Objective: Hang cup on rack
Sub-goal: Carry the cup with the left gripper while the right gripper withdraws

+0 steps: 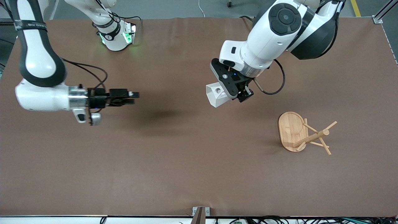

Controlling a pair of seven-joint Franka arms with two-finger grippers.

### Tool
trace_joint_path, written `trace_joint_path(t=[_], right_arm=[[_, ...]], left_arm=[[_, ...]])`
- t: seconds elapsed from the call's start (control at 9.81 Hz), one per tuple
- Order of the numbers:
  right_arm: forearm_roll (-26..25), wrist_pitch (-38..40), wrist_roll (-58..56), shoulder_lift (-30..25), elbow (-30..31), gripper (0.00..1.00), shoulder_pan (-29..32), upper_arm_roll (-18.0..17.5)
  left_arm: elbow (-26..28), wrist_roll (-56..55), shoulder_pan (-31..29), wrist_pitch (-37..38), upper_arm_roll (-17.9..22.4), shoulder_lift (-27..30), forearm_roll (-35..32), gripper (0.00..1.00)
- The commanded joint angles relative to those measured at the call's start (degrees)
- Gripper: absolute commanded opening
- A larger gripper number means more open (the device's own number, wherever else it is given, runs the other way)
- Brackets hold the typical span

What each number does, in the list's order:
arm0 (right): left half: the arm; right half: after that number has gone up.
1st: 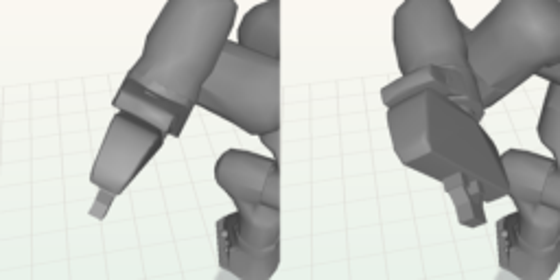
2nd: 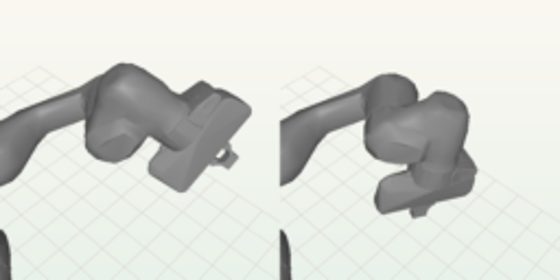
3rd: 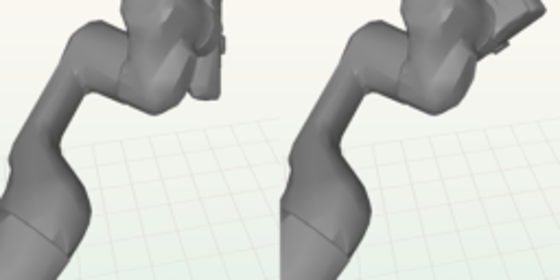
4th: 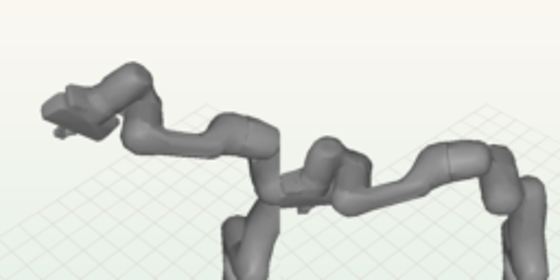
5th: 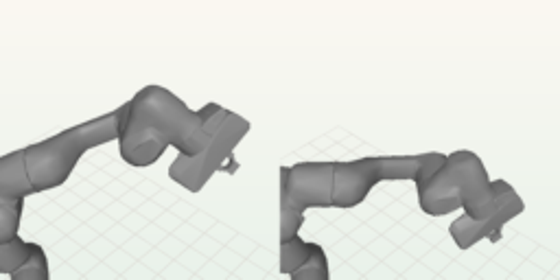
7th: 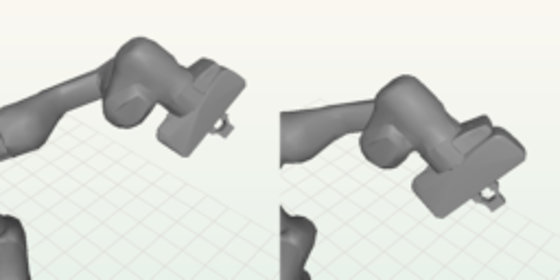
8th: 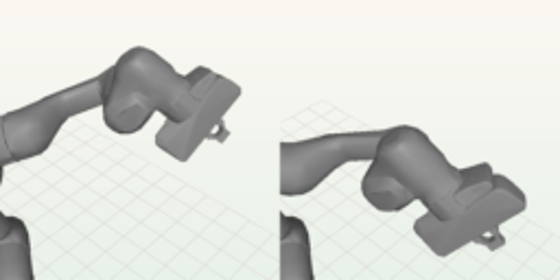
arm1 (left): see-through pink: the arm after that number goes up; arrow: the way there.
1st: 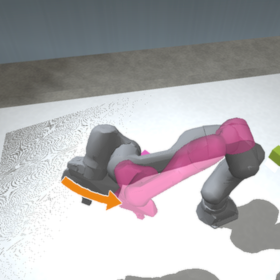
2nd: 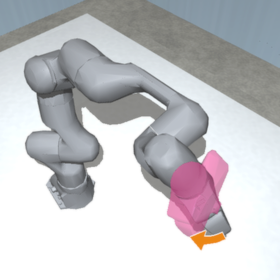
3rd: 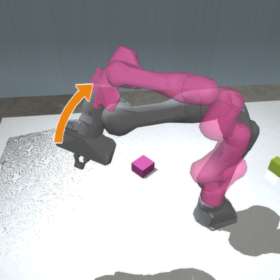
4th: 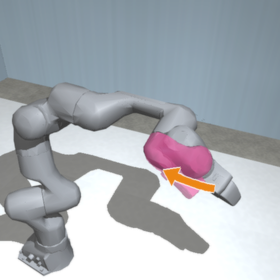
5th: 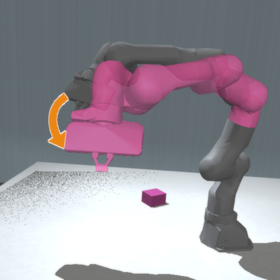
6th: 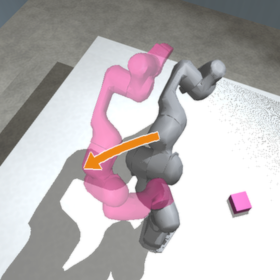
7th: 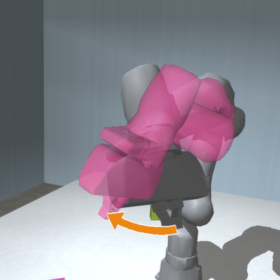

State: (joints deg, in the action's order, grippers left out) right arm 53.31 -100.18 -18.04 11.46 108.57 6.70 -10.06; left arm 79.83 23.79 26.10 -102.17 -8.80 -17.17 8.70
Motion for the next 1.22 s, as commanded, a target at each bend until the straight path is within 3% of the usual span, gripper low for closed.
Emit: trace_joint_path(t=[0.0,0.2,0.51,0.61,0.82,1.12], right_arm=[[-12.7,0.5,2.7,-1.8,-1.8,1.00,-0.6,4.2],[-28.3,-1.3,4.7,-1.8,-3.1,1.00,-0.7,5.6],[-37.7,-8.5,5.5,-4.8,-3.8,1.00,-0.8,10.8],[-44.6,-7.6,5.6,-5.5,-6.8,1.00,-0.8,10.9],[-47.1,-1.9,6.7,-7.4,-9.9,1.00,-0.8,10.9],[-47.2,9.9,22.1,-9.0,-18.2,1.00,-0.9,10.5]], left_arm=[[1.3,-6.0,-1.1,1.3,-0.1,-0.2,0.7,0.05],[1.1,-17.3,-2.5,1.4,-0.1,-0.4,0.2,0.05],[1.4,-24.5,-8.0,1.8,-0.1,0.0,0.0,0.05],[1.6,-25.1,-10.4,3.4,-0.1,0.2,0.0,0.05],[5.8,-26.3,-14.2,3.4,-0.2,2.6,-2.1,0.05],[23.1,-27.0,-16.2,-8.3,1.0,9.5,-0.8,0.04]])
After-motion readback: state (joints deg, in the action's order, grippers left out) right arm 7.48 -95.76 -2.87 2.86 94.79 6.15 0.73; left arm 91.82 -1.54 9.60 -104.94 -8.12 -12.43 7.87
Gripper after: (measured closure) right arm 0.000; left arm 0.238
